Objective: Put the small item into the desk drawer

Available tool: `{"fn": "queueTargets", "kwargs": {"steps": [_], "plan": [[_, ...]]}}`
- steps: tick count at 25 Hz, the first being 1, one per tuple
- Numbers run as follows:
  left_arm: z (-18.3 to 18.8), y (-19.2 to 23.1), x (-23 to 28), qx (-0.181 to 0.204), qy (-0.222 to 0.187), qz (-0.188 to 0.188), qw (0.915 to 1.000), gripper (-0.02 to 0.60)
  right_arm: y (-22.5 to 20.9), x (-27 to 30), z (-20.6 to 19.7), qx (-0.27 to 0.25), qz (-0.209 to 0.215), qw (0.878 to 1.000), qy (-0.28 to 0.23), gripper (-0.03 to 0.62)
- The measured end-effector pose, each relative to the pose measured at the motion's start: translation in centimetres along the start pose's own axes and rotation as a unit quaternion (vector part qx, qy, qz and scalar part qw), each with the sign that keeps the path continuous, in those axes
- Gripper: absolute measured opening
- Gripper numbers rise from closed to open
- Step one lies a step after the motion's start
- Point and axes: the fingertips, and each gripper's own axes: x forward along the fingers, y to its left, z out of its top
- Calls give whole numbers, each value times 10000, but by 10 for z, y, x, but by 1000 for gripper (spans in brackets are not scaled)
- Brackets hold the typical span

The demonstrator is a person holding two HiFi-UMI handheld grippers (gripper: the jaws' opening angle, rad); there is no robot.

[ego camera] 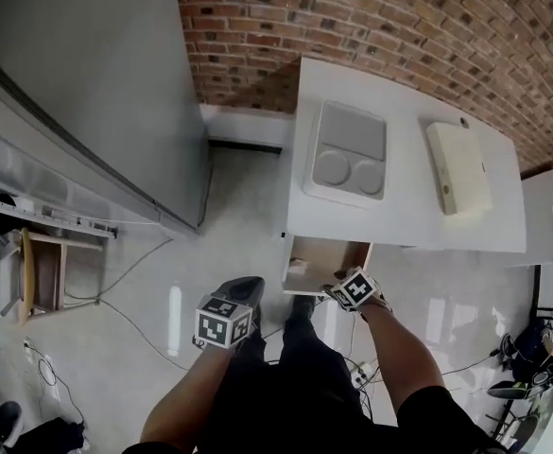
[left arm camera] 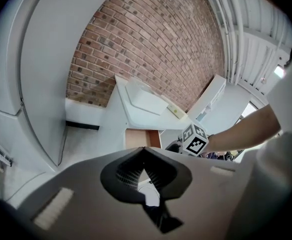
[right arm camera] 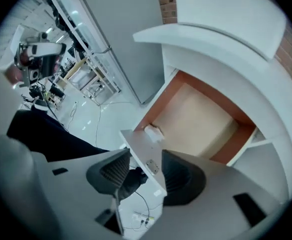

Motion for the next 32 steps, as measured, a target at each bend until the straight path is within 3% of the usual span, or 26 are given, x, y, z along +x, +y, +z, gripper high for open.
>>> {"fn": "queueTargets", "kwargs": {"steps": [2,4,6,8,10,11,15,17,18,21,22,23,27,32], "plan": [[9,-4,-8,61,-30,-46,10000,11,6,-22,3,276,-18,9991,-330,194],[19,-7,-18,-47,-134,-120,9998,11,13,-47,15,889,68,9912,-978,172],[32,-9,-27,-233,-317,-227,9990,11,19,-73,31,1735,211,9680,-1801,140],[43,-9,-33,-295,-418,-336,9981,11,23,-91,38,2537,287,9357,-2436,109],[49,-12,-35,-142,-384,-454,9981,11,27,-100,34,3102,252,9093,-2762,89],[52,-14,-36,5,-353,-504,9981,10,29,-103,29,3249,196,9025,-2821,83],[67,-10,-37,358,-405,-472,9974,11,34,-119,8,3165,-170,9090,-2709,77],[73,-5,-37,345,-456,-397,9976,11,26,-137,-4,3296,-413,9003,-2813,77],[75,-5,-37,334,-475,-386,9976,11,18,-149,-10,3512,-513,8857,-2993,75],[83,-13,-37,436,-507,-426,9969,11,-7,-190,-24,4206,-662,8240,-3738,51],[85,-18,-37,512,-505,-438,9964,11,-12,-200,-29,4277,-708,8129,-3889,43],[87,-22,-37,594,-506,-445,9960,11,-16,-207,-33,4264,-766,8090,-3972,37],[103,-32,-41,942,-596,-242,9935,11,-21,-237,-35,3879,-808,8136,-4254,26],[115,-68,-42,1366,-648,-96,9885,11,3,-294,-29,2872,-521,8349,-4667,17]]}}
